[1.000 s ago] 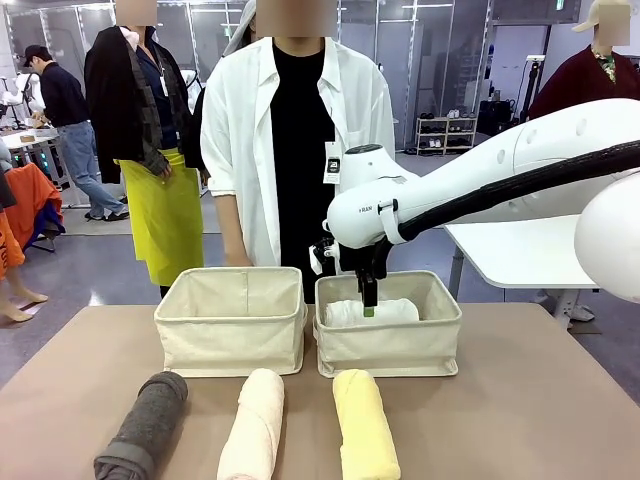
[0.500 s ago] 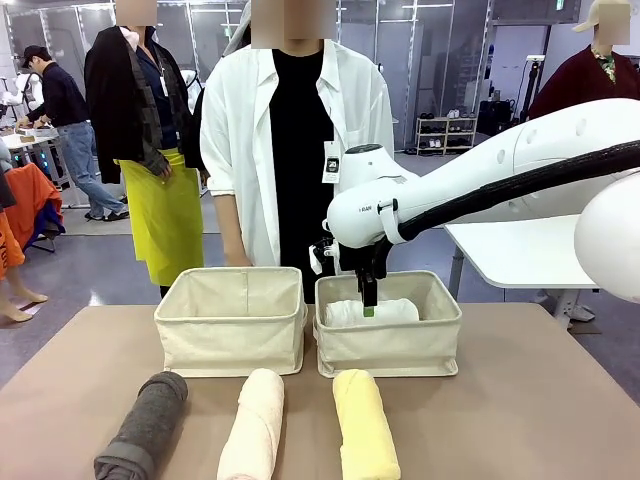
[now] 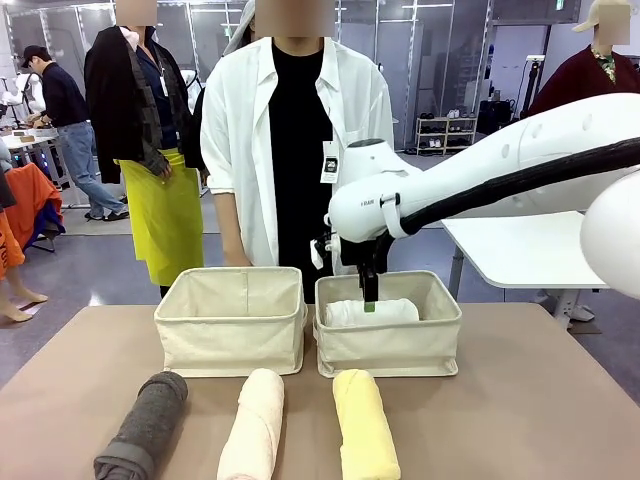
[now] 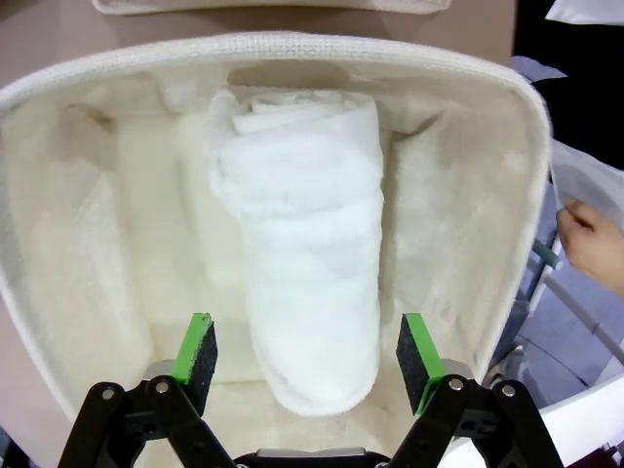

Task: Divide the towels into two baskets.
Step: Pick up one hotel-folded towel from the bottom of the table and place it in the Fabric basket indicated by the person.

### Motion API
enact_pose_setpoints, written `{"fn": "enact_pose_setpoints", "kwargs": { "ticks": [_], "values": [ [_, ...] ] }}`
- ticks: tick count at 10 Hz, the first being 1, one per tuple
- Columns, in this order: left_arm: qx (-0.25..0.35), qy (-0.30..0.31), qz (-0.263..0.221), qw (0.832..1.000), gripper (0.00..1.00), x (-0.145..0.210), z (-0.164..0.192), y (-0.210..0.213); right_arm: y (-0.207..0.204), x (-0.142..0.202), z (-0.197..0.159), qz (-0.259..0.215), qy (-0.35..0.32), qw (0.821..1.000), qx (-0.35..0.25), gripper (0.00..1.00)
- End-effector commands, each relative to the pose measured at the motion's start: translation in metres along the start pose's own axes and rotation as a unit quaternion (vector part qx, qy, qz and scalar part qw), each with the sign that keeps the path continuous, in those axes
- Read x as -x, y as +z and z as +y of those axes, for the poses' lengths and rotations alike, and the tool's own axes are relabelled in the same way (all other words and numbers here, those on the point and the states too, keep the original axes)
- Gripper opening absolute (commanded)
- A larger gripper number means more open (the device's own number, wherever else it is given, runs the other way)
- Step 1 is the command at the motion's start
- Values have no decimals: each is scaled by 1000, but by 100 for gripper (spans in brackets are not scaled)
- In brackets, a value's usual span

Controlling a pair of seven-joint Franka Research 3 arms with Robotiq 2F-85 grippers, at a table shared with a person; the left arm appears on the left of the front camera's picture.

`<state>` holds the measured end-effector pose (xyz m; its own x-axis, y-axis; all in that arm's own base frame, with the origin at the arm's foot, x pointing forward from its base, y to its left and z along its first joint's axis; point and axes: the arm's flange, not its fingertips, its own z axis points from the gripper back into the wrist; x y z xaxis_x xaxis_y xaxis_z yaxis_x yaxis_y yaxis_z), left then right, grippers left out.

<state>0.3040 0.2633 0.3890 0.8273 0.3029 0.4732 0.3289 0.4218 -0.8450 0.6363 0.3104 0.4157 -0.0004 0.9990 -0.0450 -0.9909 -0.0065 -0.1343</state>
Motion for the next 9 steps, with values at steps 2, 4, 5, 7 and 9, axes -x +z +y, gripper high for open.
{"fn": "enact_pose_setpoints", "kwargs": {
  "ticks": [2,4,5,7,9],
  "values": [
    [1,-2,-4,1000,100,0,-1,2,63,41,44,-70,-86,993,-38,93],
    [1,-2,-4,1000,100,0,-1,2,76,87,72,-158,-152,972,-90,93],
    [1,-2,-4,1000,100,0,-1,2,75,116,87,-191,-201,953,-126,93],
    [1,-2,-4,1000,100,0,-1,2,59,181,120,-274,-288,896,-197,93],
    [1,-2,-4,1000,100,0,-1,2,48,249,152,-372,-353,817,-264,93]
  ]
}}
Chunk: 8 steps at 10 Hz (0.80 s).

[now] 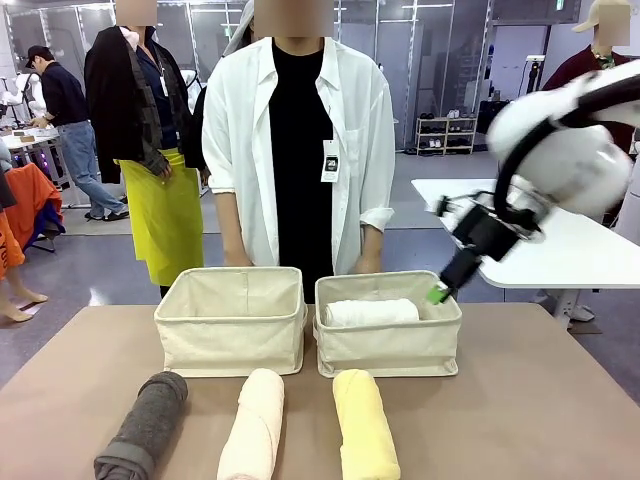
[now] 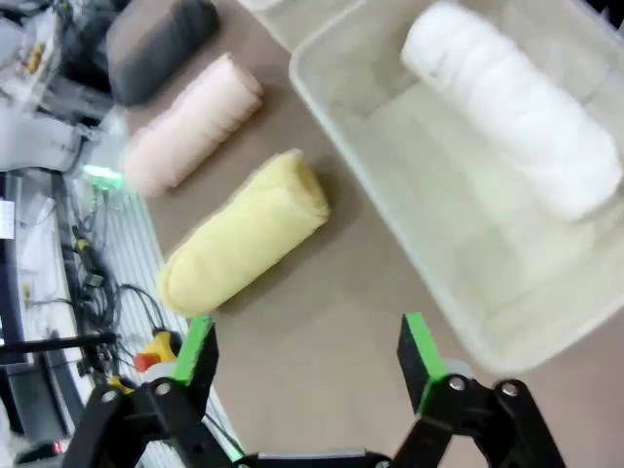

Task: Divide the towels into two baskets.
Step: Pick up one hotel-folded towel from the bottom of the table and place it in the Fabric basket indicated by the person.

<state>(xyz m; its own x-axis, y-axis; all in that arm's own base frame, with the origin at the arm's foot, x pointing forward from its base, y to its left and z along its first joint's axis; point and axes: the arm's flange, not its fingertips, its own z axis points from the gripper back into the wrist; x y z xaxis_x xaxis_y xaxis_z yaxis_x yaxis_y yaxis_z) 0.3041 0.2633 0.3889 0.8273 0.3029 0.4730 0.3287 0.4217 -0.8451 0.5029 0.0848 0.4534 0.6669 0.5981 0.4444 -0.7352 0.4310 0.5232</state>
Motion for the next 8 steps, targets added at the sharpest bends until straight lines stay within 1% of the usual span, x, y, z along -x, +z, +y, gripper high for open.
{"fn": "enact_pose_setpoints", "kwargs": {
  "ticks": [1,2,3,5,6,7,8],
  "values": [
    [1,-2,-4,1000,100,0,-1,2,25,59,-8,-96,-44,992,-67,93],
    [1,-2,-4,1000,100,0,-1,2,41,97,-23,-135,-78,982,-104,93],
    [1,-2,-4,1000,100,0,-1,2,58,134,-36,-161,-111,973,-125,93],
    [1,-2,-4,1000,100,0,-1,2,85,209,-55,-193,-167,953,-165,93],
    [1,-2,-4,1000,100,0,-1,2,96,242,-61,-209,-186,945,-171,93],
    [1,-2,-4,1000,100,0,-1,2,105,265,-65,-217,-179,943,-180,93],
    [1,-2,-4,1000,100,0,-1,2,109,282,-68,-213,-198,936,-196,93]
  ]
}}
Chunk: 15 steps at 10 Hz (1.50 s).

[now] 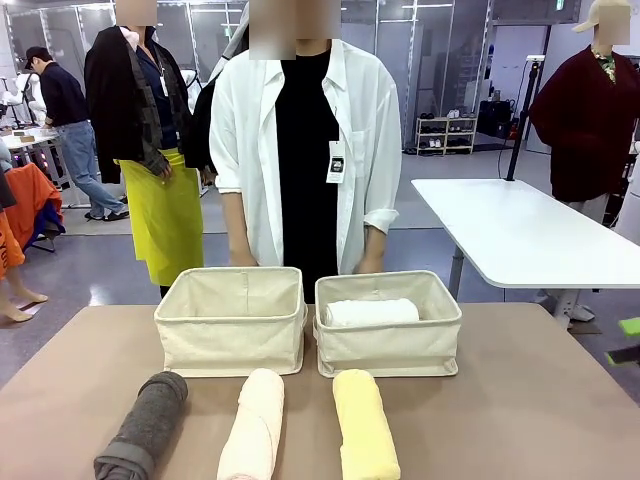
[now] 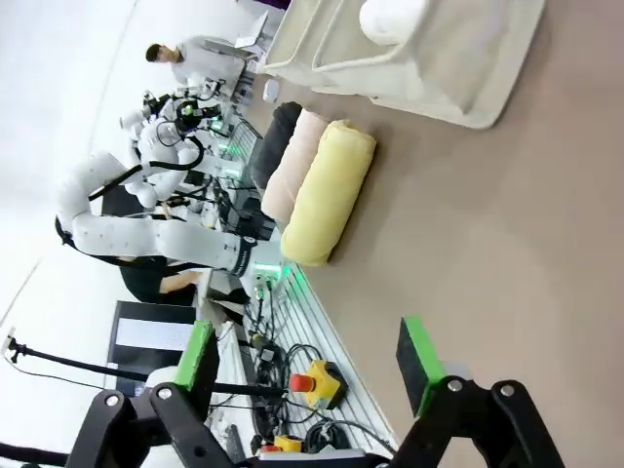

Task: Divide the towels into two baskets.
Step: Pick up one hotel-folded towel from the bottom of the table and place it in the Fabric basket indicated by the person.

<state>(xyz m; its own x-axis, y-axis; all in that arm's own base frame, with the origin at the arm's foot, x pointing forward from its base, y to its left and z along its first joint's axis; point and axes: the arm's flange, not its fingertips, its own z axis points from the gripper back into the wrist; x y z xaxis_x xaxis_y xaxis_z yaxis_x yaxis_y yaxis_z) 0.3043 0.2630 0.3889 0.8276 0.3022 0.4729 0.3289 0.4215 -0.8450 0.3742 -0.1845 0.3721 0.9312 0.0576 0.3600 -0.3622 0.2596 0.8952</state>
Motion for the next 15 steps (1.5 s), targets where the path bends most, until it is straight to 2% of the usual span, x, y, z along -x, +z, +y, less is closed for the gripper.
{"fn": "enact_pose_setpoints", "kwargs": {
  "ticks": [1,2,3,15],
  "values": [
    [1,-2,-4,1000,100,0,-1,3,10,1,-9,16,-4,1000,-20,93],
    [1,-2,-4,1000,100,0,-1,3,9,-9,-15,23,9,1000,-14,93],
    [1,-2,-4,1000,100,0,-1,3,8,8,-6,-1,-11,1000,-9,93],
    [0,0,0,1000,100,0,0,0,8,8,-6,-1,-11,1000,-9,93]
  ]
}}
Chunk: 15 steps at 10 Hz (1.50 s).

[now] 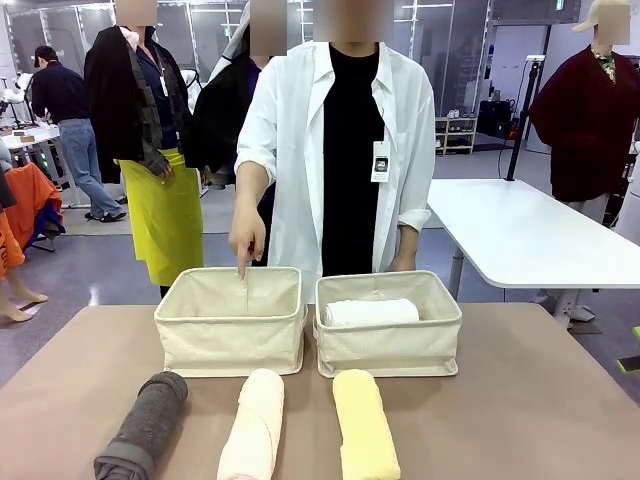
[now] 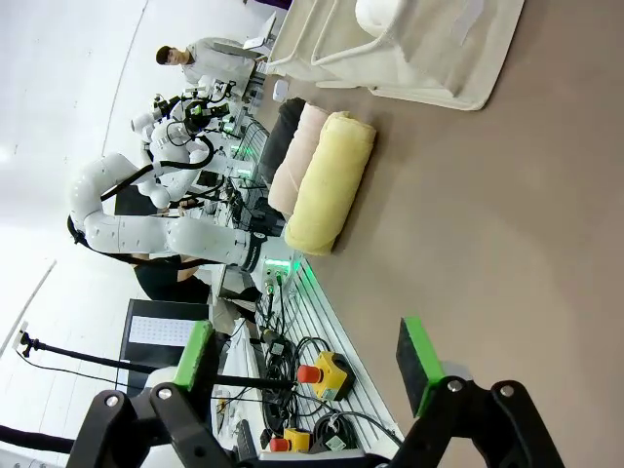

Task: Divide the towels into two baskets.
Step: Pick up one hotel-folded towel from the bottom of the table and place it in the Fabric basket indicated by the person.

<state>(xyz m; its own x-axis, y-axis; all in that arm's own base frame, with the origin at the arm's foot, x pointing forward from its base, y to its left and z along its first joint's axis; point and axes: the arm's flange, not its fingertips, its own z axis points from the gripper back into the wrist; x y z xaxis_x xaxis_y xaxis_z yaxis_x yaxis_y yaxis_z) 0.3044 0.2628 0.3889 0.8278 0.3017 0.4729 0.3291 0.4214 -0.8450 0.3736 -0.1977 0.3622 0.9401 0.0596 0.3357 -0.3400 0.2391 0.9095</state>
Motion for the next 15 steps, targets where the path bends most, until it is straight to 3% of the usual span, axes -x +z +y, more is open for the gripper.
{"fn": "enact_pose_setpoints", "kwargs": {
  "ticks": [1,4,7,9,14,15],
  "values": [
    [-13,-25,40,999,100,-9,-30,-18,-2,4,6,-5,1,1000,2,93],
    [-73,-79,147,983,100,-1,-83,-76,-2,4,6,-5,1,1000,2,93],
    [-204,-83,203,954,100,18,-109,-128,-2,4,6,-5,1,1000,2,93],
    [-230,-84,238,940,100,33,-118,-170,-2,4,6,-5,1,1000,2,93],
    [-297,-69,287,908,100,70,-120,-248,-2,4,6,-5,1,1000,2,93],
    [-322,-62,277,903,100,75,-117,-258,-2,4,6,-5,1,1000,2,93]
  ]
}}
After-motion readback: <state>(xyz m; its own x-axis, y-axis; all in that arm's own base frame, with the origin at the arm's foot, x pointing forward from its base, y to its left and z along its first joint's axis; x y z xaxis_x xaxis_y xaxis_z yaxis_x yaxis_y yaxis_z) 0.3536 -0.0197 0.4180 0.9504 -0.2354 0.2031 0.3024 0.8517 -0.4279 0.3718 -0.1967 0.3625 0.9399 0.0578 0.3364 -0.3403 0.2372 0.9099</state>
